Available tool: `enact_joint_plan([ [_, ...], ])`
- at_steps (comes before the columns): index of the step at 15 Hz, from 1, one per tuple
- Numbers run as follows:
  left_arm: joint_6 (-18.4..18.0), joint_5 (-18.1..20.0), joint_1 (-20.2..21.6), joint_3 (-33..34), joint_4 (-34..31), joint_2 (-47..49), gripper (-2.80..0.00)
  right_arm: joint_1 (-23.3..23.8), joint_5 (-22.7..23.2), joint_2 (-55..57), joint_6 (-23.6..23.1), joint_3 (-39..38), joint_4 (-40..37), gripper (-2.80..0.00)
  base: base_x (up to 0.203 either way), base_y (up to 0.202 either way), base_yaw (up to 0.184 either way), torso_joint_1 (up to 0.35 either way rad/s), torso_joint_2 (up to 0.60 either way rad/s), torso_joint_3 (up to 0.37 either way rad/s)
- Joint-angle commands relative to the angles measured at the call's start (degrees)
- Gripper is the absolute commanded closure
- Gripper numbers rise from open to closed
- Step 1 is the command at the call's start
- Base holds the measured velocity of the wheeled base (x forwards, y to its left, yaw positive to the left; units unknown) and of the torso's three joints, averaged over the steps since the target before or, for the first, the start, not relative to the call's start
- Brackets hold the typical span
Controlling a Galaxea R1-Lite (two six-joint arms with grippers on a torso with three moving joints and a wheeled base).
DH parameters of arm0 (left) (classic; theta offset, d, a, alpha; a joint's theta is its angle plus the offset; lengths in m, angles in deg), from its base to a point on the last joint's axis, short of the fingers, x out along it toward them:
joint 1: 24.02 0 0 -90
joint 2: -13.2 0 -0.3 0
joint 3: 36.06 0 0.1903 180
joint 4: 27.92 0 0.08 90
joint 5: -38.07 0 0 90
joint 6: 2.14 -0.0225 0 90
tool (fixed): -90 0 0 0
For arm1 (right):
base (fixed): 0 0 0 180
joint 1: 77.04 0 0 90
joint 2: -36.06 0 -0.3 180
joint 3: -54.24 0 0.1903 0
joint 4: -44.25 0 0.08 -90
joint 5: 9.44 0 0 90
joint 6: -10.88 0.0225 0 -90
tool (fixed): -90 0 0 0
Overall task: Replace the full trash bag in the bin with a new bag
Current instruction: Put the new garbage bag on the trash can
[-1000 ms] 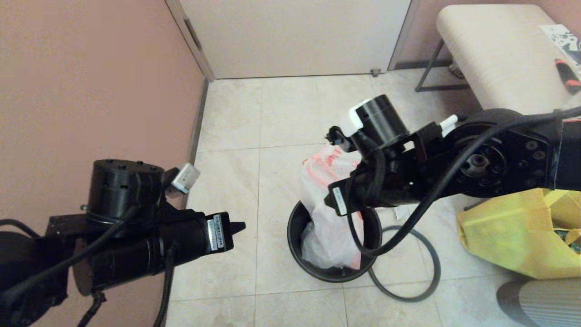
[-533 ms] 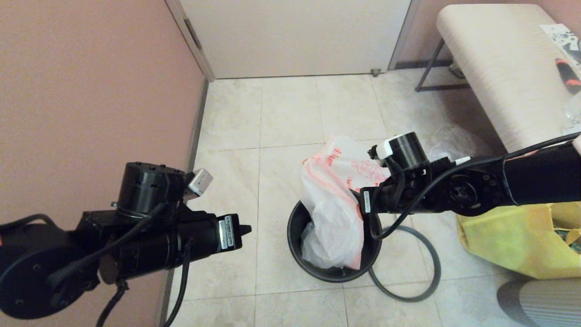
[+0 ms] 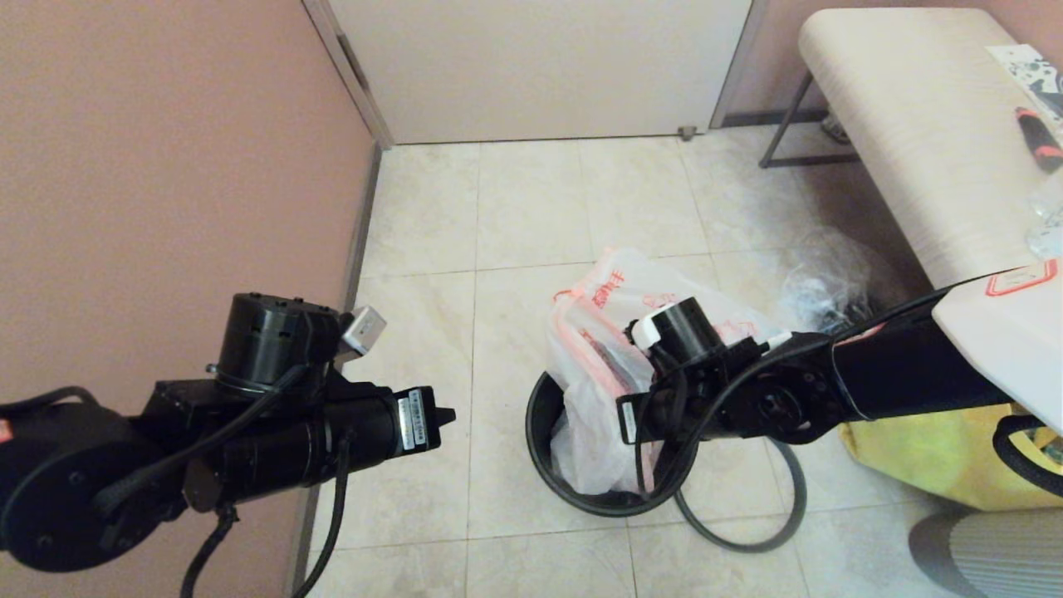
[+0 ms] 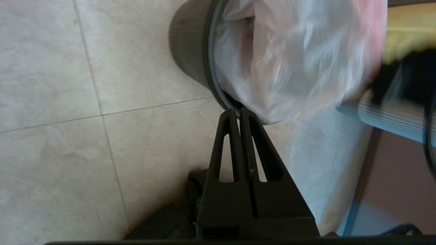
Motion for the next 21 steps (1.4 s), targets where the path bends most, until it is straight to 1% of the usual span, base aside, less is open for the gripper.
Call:
enact_joint_plan([
  [1,0.21,-0.03,1.36,-0.35,0.17,0.59,0.00,-4.43,-0.12,-0.78,0.81,0.97,-2.91,0.00,0.000,0.000,0.000,0.000,0.00,0.000],
  [3,0.29,-0.07,1.35,-0.78,-0.81,-1.96,0.00,-7.84,-0.07,2.23,1.34,6.03,-6.90,0.00,0.000,0.000,0.000,0.000,0.00,0.000],
  [5,0.35,-0.46,0.55,-2.40,-5.15,-6.40,0.00,-10.29,-0.01,7.82,2.06,13.15,-10.25,0.00,0.000,0.000,0.000,0.000,0.00,0.000],
  [6,0.90,-0.53,0.26,-4.23,-8.64,-8.19,0.00,-11.18,0.01,11.49,2.33,17.46,-11.94,0.00,0.000,0.000,0.000,0.000,0.00,0.000],
  [7,2.39,-0.56,-0.09,-5.80,-11.25,-9.31,0.00,-11.70,0.05,14.76,2.47,22.09,-13.71,0.00,0.000,0.000,0.000,0.000,0.00,0.000],
  [8,3.38,-0.56,-0.78,-6.44,-12.75,-10.30,0.00,-12.03,0.12,17.94,2.58,27.18,-15.91,0.00,0.000,0.000,0.000,0.000,0.00,0.000],
  [9,3.59,-0.57,-1.32,-6.60,-13.33,-11.56,0.00,-12.36,0.33,21.26,2.60,32.83,-18.35,0.00,0.000,0.000,0.000,0.000,0.00,0.000],
  [10,3.62,-0.63,-1.77,-6.62,-13.51,-12.51,0.00,-12.88,0.93,23.66,2.15,35.72,-19.37,0.00,0.000,0.000,0.000,0.000,0.00,0.000],
  [11,3.60,-0.65,-2.03,-6.85,-13.90,-13.43,0.00,-13.80,1.74,25.14,0.01,36.76,-18.50,0.00,0.000,0.000,0.000,0.000,0.00,0.000],
  [13,3.63,-0.59,-2.06,-7.42,-15.19,-14.05,0.00,-15.20,2.37,25.61,-0.86,36.67,-17.43,0.00,0.000,0.000,0.000,0.000,0.00,0.000],
  [15,3.63,-0.57,-2.50,-7.42,-15.47,-15.17,0.00,-16.34,4.44,21.92,0.14,35.88,-15.61,0.00,0.000,0.000,0.000,0.000,0.00,0.000],
  [17,3.63,-0.57,-2.58,-7.44,-15.67,-15.28,0.00,-17.71,5.39,17.68,2.63,33.54,-14.50,0.00,0.000,0.000,0.000,0.000,0.00,0.000],
  [19,3.63,-0.57,-3.11,-8.16,-17.05,-16.08,0.00,-18.92,4.09,13.49,3.97,28.43,-17.67,0.00,0.000,0.000,0.000,0.000,0.00,0.000],
  [21,3.63,-0.48,-3.81,-8.21,-18.02,-16.67,0.00,-18.32,0.09,8.87,4.81,23.46,-22.96,0.00,0.000,0.000,0.000,0.000,0.00,0.000],
])
